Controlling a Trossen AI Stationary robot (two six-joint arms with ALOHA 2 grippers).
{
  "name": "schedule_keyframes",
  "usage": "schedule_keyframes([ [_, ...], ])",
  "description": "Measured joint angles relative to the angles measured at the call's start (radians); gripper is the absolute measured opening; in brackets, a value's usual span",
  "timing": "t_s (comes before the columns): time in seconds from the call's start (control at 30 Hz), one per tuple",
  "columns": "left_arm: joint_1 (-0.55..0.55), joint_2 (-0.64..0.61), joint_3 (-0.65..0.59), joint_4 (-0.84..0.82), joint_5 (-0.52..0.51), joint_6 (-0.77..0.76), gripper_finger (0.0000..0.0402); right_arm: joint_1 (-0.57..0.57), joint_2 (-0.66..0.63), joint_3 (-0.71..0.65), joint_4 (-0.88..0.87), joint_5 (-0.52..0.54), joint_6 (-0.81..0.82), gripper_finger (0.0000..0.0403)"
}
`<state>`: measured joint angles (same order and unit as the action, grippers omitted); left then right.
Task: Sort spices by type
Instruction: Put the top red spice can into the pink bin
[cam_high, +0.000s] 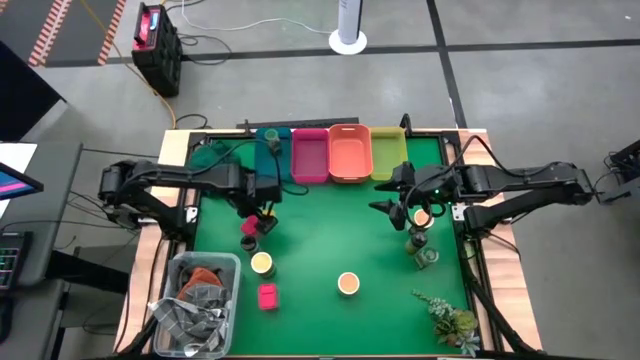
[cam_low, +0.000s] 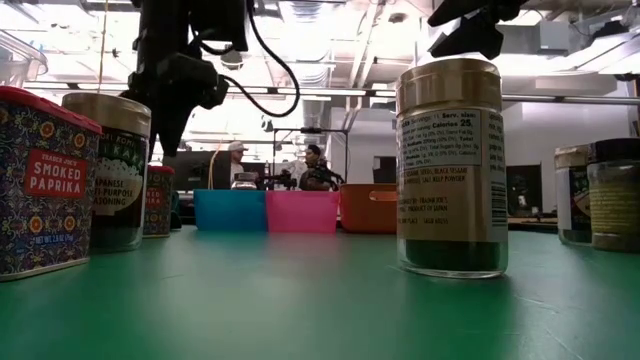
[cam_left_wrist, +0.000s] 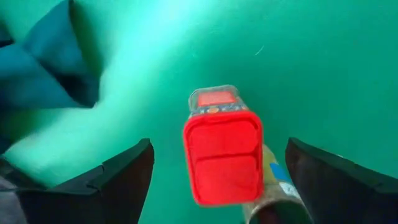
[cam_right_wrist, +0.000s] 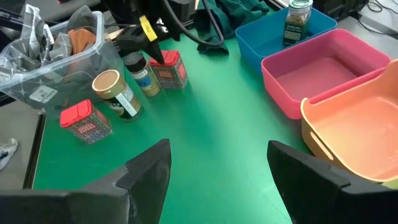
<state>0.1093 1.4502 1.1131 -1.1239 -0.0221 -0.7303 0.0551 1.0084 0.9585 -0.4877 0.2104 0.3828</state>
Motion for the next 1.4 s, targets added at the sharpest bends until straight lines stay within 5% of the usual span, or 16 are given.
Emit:
schedule_keyframes([
  [0.47, -0.005, 0.0, -0.168, 0.175, 0.06, 0.003, 0.0344, 0.001, 0.0, 0.0, 0.004, 0.0, 0.0, 0.0291],
  [0.6, -0.005, 0.0, -0.196, 0.181, 0.074, 0.0, 0.0307, 0.001, 0.0, 0.0, 0.003, 0.0, -0.003, 0.0291],
  [0.8, -0.005, 0.0, -0.203, 0.193, 0.082, 0.0, 0.0202, 0.001, 0.0, 0.0, 0.003, 0.0, -0.016, 0.0291],
  [0.9, 0.001, 0.001, -0.195, 0.192, 0.083, 0.0, 0.02, 0.001, 0.0, 0.0, 0.003, 0.0, -0.018, 0.0291],
  [1.4, 0.149, 0.034, 0.25, 0.133, 0.097, 0.113, 0.02, -0.006, 0.0, 0.0, 0.001, 0.0, -0.049, 0.0291],
])
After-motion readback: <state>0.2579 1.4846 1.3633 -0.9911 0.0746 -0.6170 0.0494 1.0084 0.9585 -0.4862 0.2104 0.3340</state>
